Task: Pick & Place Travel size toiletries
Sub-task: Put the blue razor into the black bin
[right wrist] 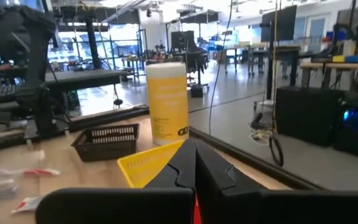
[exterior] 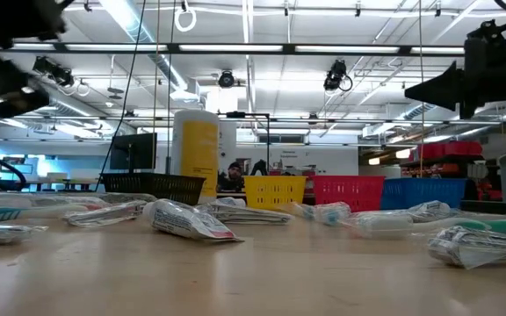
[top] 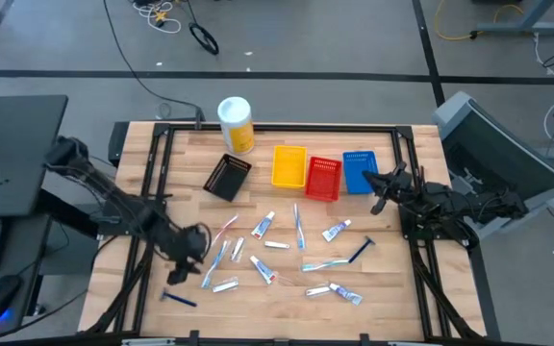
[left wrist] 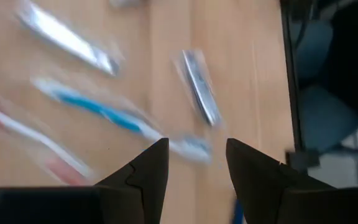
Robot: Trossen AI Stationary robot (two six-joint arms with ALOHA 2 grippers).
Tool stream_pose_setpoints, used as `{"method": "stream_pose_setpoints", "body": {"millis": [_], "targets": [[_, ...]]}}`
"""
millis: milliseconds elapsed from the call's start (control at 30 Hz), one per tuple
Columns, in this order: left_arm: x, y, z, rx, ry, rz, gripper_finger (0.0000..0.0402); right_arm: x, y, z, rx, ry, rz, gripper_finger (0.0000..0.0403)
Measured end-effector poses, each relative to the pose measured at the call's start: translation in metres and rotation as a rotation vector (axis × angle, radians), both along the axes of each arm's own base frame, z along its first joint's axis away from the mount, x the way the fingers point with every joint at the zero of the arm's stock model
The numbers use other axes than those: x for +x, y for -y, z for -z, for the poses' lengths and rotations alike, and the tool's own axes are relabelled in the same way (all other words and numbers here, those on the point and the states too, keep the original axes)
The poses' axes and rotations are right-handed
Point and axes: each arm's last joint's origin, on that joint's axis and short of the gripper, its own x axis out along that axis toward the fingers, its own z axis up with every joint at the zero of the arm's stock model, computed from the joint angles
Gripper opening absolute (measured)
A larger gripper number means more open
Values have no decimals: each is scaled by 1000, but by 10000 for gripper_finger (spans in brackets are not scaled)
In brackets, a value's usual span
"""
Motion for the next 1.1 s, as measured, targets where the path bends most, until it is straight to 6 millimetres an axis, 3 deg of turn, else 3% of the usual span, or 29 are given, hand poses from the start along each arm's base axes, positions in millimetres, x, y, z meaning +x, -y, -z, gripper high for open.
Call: {"method": "stream_pose_setpoints", "body": {"millis": [333,567,733,967,1100], "targets": [[-15,69,30,-58,-135,49,169,3,0,5,8,-59,1,1],[-16,108,34,156,-225,104,169,7,-1,10,23,-106,1,1],[-13,134,52,264,-304,141,169,9,-1,13,23,-144,1,1],[-11,147,60,421,-355,143,164,11,-1,16,20,-177,2,1],[-10,146,60,460,-324,181,129,12,-1,17,37,-176,1,1]]}}
